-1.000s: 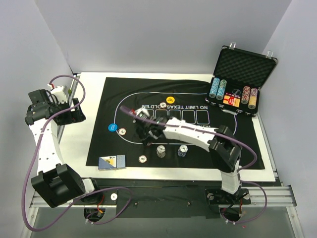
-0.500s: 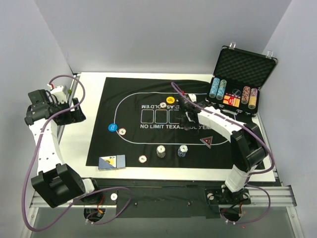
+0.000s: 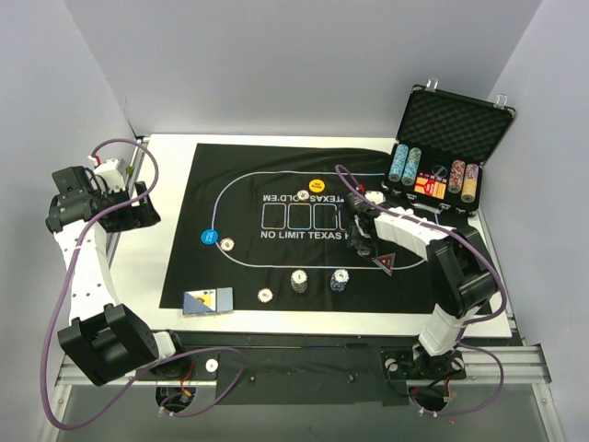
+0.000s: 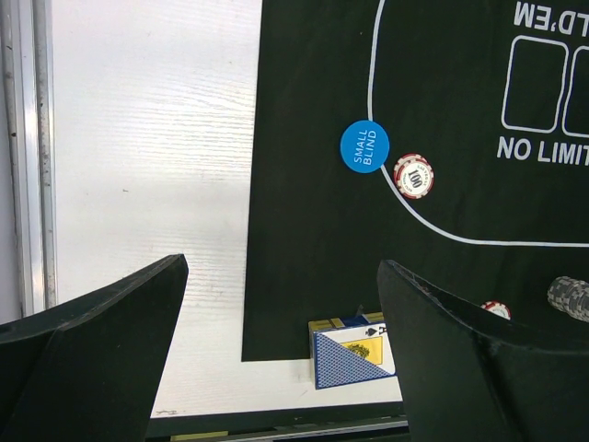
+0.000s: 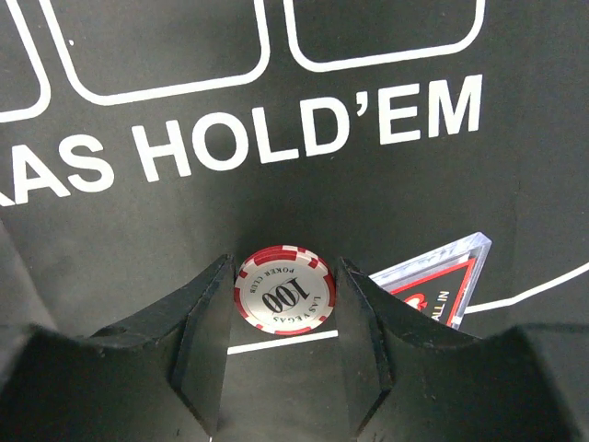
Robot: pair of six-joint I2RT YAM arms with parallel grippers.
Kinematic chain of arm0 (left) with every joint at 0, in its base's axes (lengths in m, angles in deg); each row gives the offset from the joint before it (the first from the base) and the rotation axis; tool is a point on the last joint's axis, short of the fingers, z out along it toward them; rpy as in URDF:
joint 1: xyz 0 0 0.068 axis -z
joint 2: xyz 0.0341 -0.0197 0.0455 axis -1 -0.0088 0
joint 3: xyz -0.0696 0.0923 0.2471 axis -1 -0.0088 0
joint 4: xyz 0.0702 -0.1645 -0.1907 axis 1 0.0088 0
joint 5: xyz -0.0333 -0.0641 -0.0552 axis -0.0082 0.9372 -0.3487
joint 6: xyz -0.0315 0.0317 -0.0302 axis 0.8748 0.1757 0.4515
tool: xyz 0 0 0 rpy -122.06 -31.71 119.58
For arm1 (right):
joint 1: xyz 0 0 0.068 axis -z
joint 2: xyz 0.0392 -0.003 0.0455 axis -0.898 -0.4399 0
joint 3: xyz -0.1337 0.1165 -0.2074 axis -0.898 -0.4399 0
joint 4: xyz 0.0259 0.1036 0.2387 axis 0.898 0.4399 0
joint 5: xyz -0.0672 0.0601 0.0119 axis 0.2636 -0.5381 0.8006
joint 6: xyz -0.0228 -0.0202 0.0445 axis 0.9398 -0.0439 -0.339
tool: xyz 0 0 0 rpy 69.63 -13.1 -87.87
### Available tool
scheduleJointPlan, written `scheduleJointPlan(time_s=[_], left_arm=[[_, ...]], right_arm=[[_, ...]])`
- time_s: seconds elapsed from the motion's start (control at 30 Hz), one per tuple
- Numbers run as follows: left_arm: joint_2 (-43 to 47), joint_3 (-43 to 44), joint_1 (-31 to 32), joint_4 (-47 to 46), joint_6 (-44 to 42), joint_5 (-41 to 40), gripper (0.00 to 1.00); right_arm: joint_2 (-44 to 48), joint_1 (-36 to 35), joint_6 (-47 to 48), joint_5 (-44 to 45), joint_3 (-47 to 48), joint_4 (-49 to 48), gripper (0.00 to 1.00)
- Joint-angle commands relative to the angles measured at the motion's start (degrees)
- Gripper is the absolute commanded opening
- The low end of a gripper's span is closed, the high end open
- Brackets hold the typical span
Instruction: Distribute texas hold em gaming equipment
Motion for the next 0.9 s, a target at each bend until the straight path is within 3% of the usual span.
scheduleJointPlan(time_s=[0.0, 0.43, 0.87], left_arm=[[0.9, 2.2, -0.5, -0.4, -0.5, 1.5, 0.96], [0.3, 3.1, -0.6, -0.2, -0.7, 1.4, 0.96], [0.4, 1.6, -0.5, -0.8, -0.6, 1.7, 0.96]], right_arm=[[-0.8, 0.5, -2.8, 1.3, -1.0, 0.0, 0.26], [3.5, 2.1, -10.7, 4.3, -9.6, -0.8, 0.26], [7.2, 4.0, -10.5, 6.7, -11.6, 0.9, 0.28]])
